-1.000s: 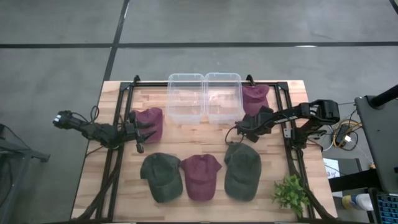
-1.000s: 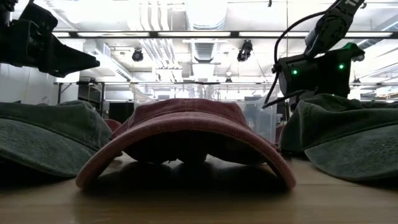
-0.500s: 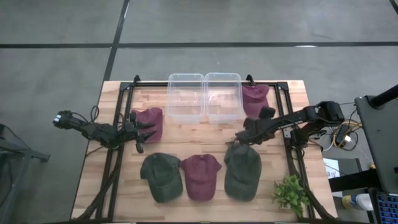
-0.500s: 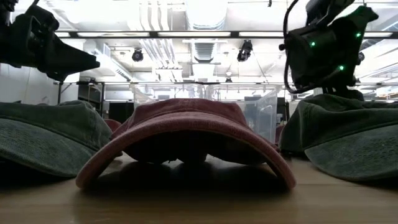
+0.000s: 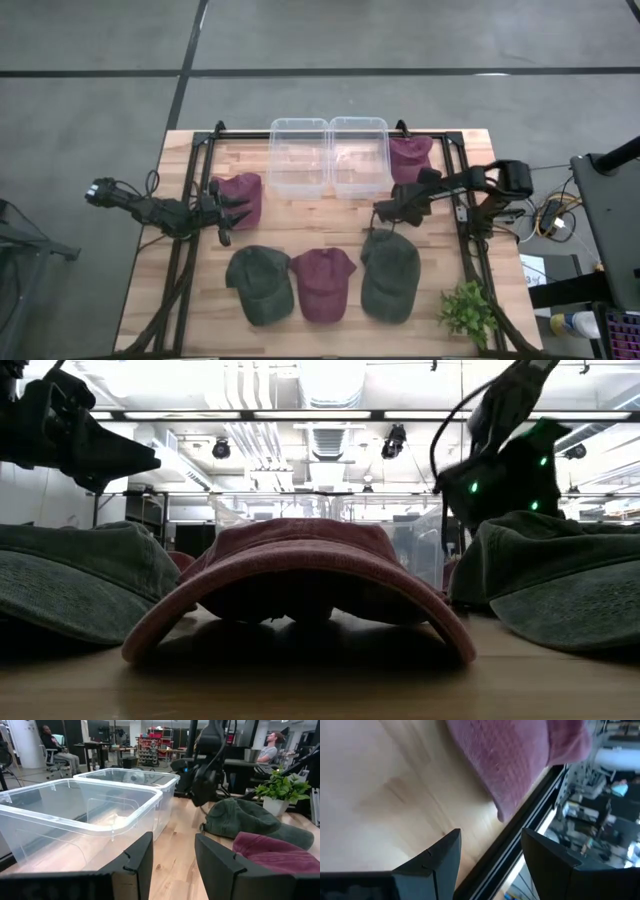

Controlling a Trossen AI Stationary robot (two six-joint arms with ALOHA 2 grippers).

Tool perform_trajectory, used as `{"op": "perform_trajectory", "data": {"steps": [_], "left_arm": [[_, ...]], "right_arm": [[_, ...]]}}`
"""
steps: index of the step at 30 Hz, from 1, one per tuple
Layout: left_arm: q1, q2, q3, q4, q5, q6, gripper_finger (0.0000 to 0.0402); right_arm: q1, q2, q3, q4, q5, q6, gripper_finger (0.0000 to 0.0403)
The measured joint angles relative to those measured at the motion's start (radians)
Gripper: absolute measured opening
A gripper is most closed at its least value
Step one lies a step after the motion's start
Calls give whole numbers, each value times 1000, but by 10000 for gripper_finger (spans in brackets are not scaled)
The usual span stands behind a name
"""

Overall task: Pick & Place hat
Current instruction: Put the top right red cap into the right transparent bin

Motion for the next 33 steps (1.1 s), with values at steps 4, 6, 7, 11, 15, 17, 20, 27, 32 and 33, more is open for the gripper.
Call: {"op": "perform_trajectory", "data": {"steps": [4, 6, 7, 11, 15, 17, 20, 27, 32, 33], "left_arm": [[0, 0, 0, 1, 0, 0, 140], [0, 0, 0, 1, 0, -1, 140], [0, 0, 0, 2, 1, -1, 140], [-1, 0, -1, 2, 1, -1, 140], [-1, 0, -1, 2, 1, -1, 140], [-1, 1, -1, 2, 1, -1, 140], [0, 3, -1, 3, 2, -2, 140], [0, 5, -1, 3, 6, -58, 140], [0, 8, -1, 3, 6, -94, 140], [0, 8, -1, 3, 6, -94, 140]], "right_arm": [[-41, 92, 1, 11, 8, -11, 203], [-46, 129, 1, 37, 36, -19, 203], [-46, 144, 3, 48, 60, -23, 203], [-46, 170, 11, 60, 119, -39, 203], [-54, 155, 15, 83, 151, -48, 203], [-65, 141, 15, 111, 194, -50, 203], [-96, 124, 16, 161, 222, -92, 203], [-168, 131, 14, 233, 216, -193, 172], [-176, 125, 15, 229, 250, -199, 83], [-176, 122, 16, 225, 256, -199, 61]]}}
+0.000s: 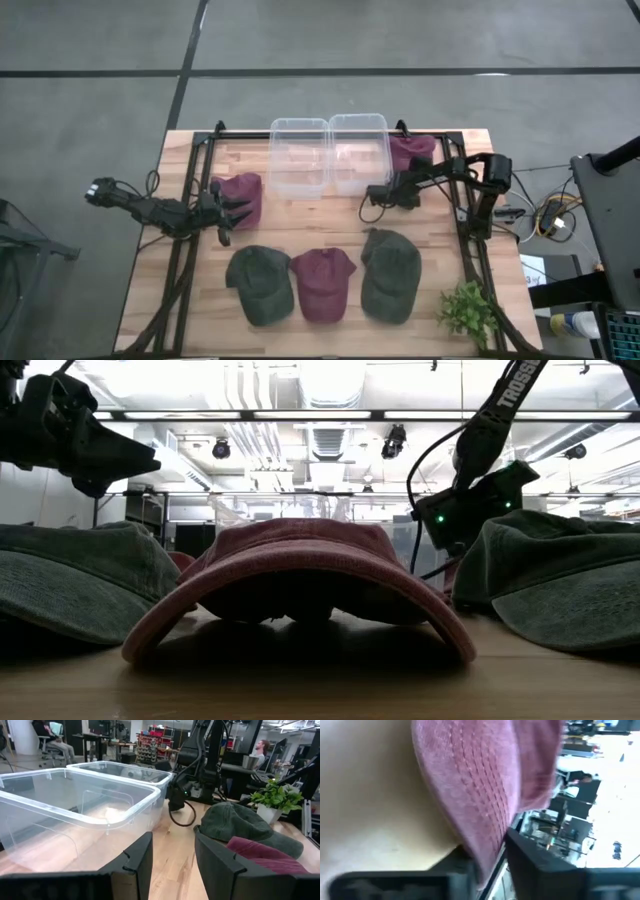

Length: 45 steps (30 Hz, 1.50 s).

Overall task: Pick & Place hat
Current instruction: Put the top right red cap into the right transparent bin

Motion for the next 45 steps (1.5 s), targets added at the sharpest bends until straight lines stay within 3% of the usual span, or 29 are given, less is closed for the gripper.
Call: {"op": "perform_trajectory", "data": {"steps": [3, 8, 12, 16, 22, 32, 45], "left_arm": [[0, 0, 0, 0, 0, 0, 140], [1, 0, 0, 0, 1, -1, 140], [0, 2, 0, 0, 1, -1, 140], [0, 2, 0, 0, 1, 0, 140], [0, 2, 0, 0, 1, 0, 140], [0, 3, 0, 3, 2, -1, 140], [0, 3, 0, 6, 2, -11, 140]], "right_arm": [[1, -13, 9, -70, 11, 38, 21], [29, -75, 66, -423, -65, 220, 12], [69, -183, 154, -627, -166, 260, 11], [119, -331, 269, -626, -322, 223, 10], [172, -492, 445, -626, -412, 298, 10], [181, -477, 693, -625, -560, 145, 10], [184, -484, 889, -623, -474, 5, 10]]}}
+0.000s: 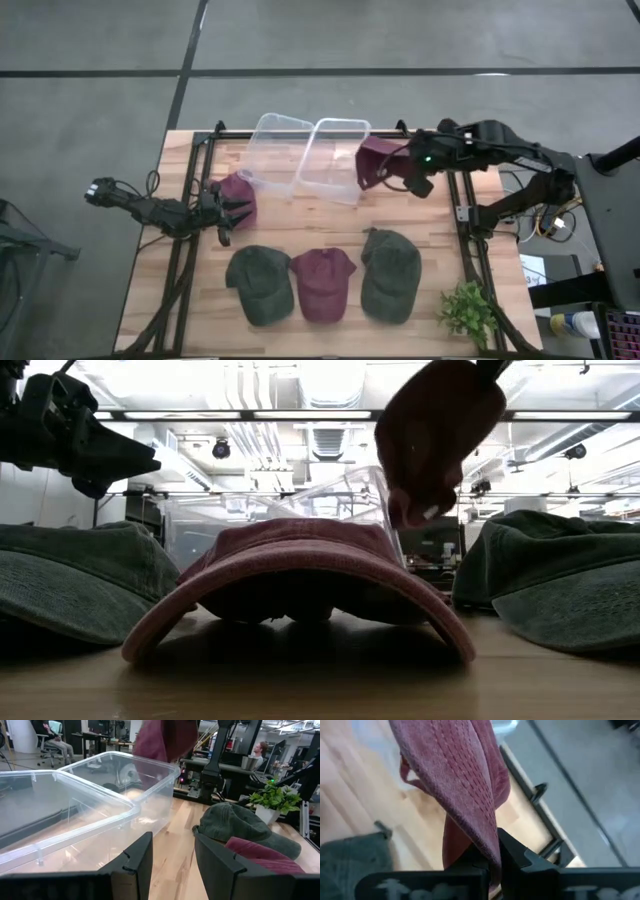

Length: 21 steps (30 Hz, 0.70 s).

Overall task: Pick & Place hat
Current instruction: Put the top right red cap into the right transparent bin

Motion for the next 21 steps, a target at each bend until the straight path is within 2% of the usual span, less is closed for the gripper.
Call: {"op": "perform_trajectory", "data": {"steps": [11, 16, 21], "left_arm": [[0, 0, 0, 1, 0, 0, 140], [1, 0, -1, 6, 0, 0, 140], [1, 1, -1, 28, 17, 0, 140]], "right_arm": [[-1, -24, 34, -1, 200, -74, 11], [-1, -4, 33, 0, 234, -97, 11], [0, 26, 38, -3, 204, -96, 11]]}}
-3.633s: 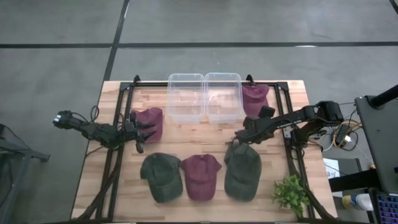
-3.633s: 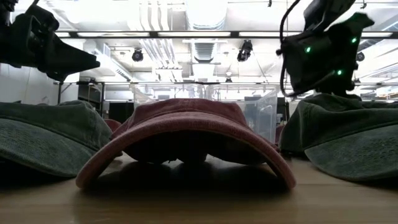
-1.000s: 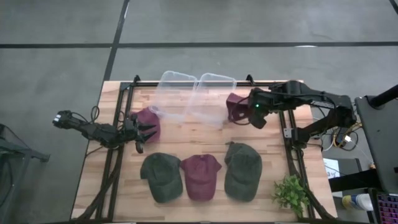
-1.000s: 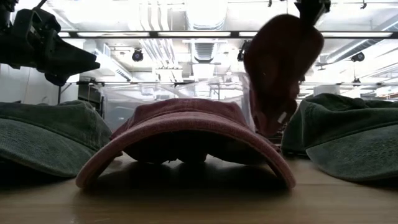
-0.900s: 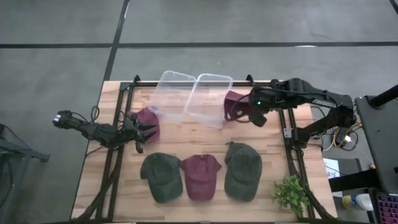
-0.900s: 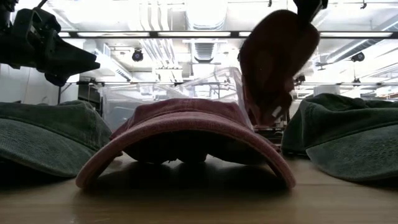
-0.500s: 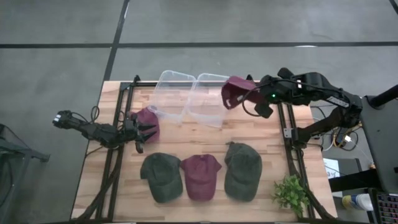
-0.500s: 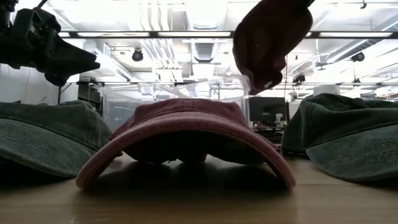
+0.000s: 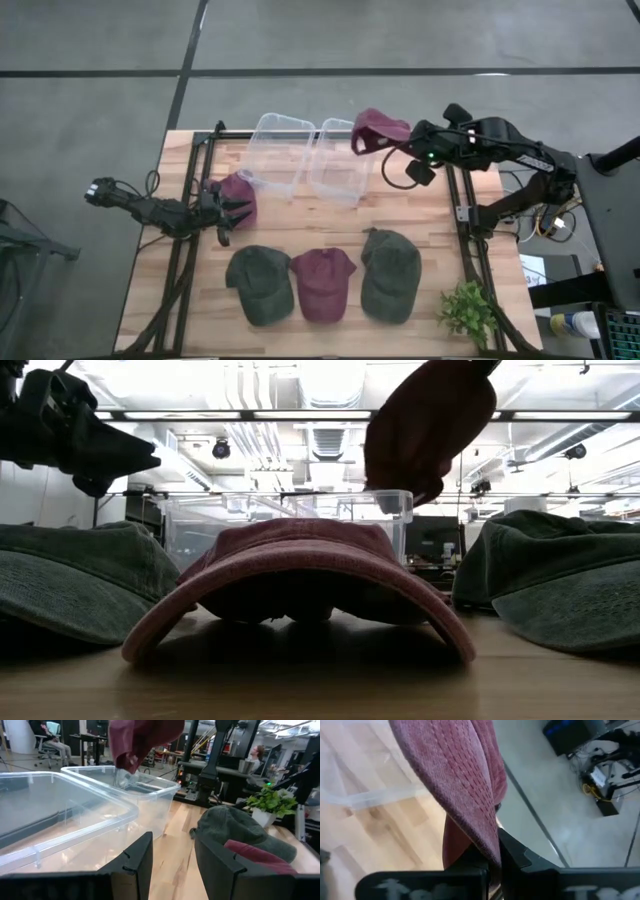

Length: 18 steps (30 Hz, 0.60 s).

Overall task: Pick & Place hat
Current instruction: Put the top right red cap into the right transparent bin

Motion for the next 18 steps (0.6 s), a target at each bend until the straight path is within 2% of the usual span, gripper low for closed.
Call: {"op": "perform_trajectory", "data": {"steps": [5, 10, 15, 18], "left_arm": [[0, 3, 0, 44, 29, 22, 140], [0, 10, 0, 50, 36, 36, 140], [0, 12, 0, 49, 36, 36, 140], [-1, 12, 0, 49, 39, 38, 140]], "right_arm": [[22, 72, 70, 3, -50, 9, 11], [47, 194, 226, 1, -66, 1, 11], [48, 339, 388, 3, -145, -20, 11], [48, 412, 458, 2, -148, -67, 11]]}}
